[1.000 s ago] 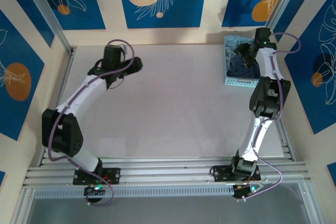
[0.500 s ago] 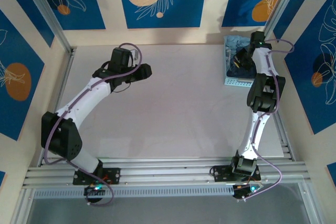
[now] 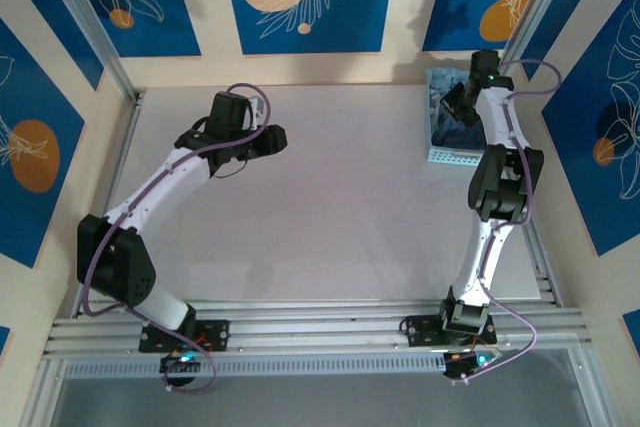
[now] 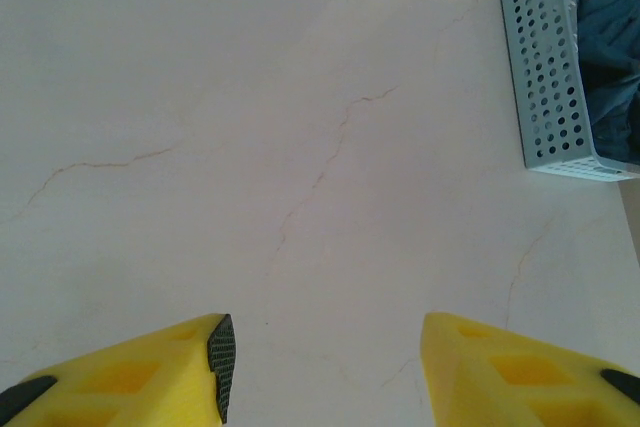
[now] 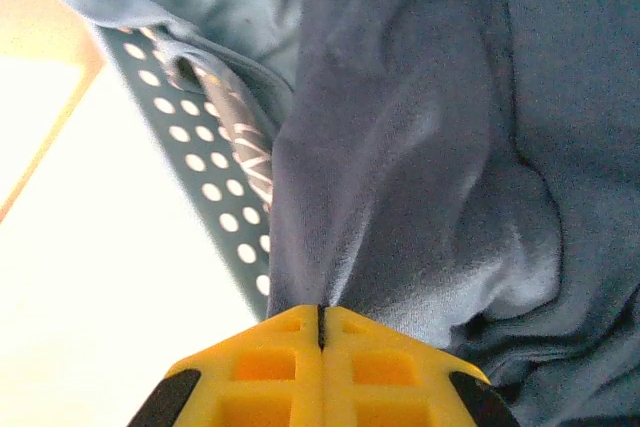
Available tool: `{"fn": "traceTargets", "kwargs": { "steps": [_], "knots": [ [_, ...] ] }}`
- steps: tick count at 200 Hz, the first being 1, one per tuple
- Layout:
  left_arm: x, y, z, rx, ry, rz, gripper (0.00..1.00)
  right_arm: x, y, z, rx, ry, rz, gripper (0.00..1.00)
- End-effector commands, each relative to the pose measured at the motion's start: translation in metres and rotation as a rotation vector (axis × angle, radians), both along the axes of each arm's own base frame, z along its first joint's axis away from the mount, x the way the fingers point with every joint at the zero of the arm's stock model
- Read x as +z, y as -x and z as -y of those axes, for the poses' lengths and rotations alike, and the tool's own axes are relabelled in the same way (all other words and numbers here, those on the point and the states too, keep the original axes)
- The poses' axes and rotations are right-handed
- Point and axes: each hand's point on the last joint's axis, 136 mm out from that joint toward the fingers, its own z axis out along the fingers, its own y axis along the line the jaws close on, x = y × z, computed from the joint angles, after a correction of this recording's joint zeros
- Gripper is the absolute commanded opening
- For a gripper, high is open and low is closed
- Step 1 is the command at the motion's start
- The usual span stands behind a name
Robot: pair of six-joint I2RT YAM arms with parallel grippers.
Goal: Fold and stack the t-shirts
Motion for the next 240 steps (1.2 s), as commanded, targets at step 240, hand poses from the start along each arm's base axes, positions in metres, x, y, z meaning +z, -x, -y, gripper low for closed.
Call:
{"fn": "traceTargets", "kwargs": {
  "steps": [240],
  "knots": [
    [0.028, 0.019, -0.09, 0.329, -0.301, 0.039, 0.46, 0.288, 0.09, -0.304, 0.699, -0.119, 0.673, 0.0]
  ]
}}
